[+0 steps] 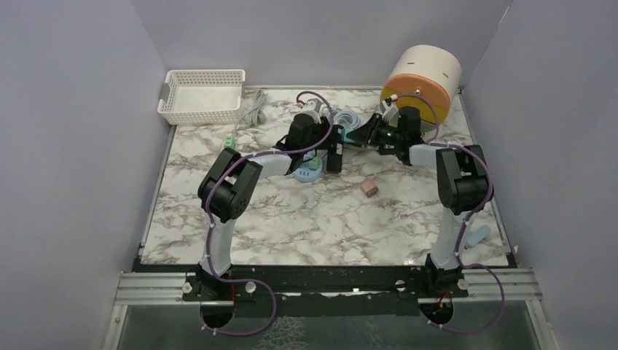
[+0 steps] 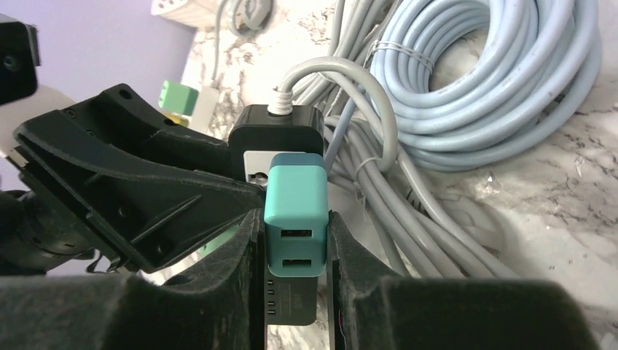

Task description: Pull the plug off the socket

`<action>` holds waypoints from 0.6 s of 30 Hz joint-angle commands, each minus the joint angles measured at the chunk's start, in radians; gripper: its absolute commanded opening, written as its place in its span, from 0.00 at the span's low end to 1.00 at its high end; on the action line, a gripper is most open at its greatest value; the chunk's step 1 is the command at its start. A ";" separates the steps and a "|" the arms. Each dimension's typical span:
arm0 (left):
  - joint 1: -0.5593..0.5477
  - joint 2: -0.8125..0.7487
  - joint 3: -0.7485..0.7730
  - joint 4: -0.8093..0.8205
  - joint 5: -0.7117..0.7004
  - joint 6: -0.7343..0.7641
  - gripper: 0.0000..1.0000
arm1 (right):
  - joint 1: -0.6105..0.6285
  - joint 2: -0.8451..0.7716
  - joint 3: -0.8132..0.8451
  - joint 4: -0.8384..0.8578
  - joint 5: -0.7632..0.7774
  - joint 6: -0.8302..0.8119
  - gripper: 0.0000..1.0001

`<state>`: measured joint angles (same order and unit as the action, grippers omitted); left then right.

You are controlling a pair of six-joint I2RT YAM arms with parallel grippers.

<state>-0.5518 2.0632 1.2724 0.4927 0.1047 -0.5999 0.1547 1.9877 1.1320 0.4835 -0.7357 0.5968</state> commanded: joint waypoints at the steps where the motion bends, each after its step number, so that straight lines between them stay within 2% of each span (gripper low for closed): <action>1: 0.043 0.035 -0.020 0.011 -0.082 0.021 0.00 | -0.090 -0.065 -0.089 0.249 -0.223 0.210 0.01; 3: 0.051 0.040 -0.021 0.006 -0.091 0.029 0.00 | -0.130 -0.077 -0.111 0.292 -0.267 0.268 0.01; 5: 0.052 0.049 -0.012 -0.018 -0.103 0.041 0.00 | -0.141 -0.133 -0.086 0.136 -0.218 0.158 0.01; 8: 0.052 0.067 0.019 -0.059 -0.118 0.052 0.00 | -0.092 -0.215 0.012 -0.244 0.027 -0.180 0.01; 10: 0.052 0.077 0.031 -0.071 -0.122 0.054 0.00 | -0.031 -0.246 0.054 -0.371 0.206 -0.298 0.01; 12: 0.052 0.085 0.040 -0.075 -0.122 0.054 0.00 | -0.008 -0.268 0.060 -0.415 0.284 -0.330 0.01; 15: 0.052 0.092 0.048 -0.078 -0.123 0.055 0.00 | -0.014 -0.307 0.011 -0.380 0.269 -0.286 0.01; 18: 0.051 0.092 0.051 -0.086 -0.130 0.059 0.00 | -0.085 -0.316 -0.058 -0.293 0.080 -0.169 0.01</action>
<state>-0.5240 2.1197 1.3193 0.5053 0.1036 -0.5961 0.1402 1.7039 1.1374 0.1532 -0.5545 0.3672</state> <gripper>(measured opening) 0.347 0.317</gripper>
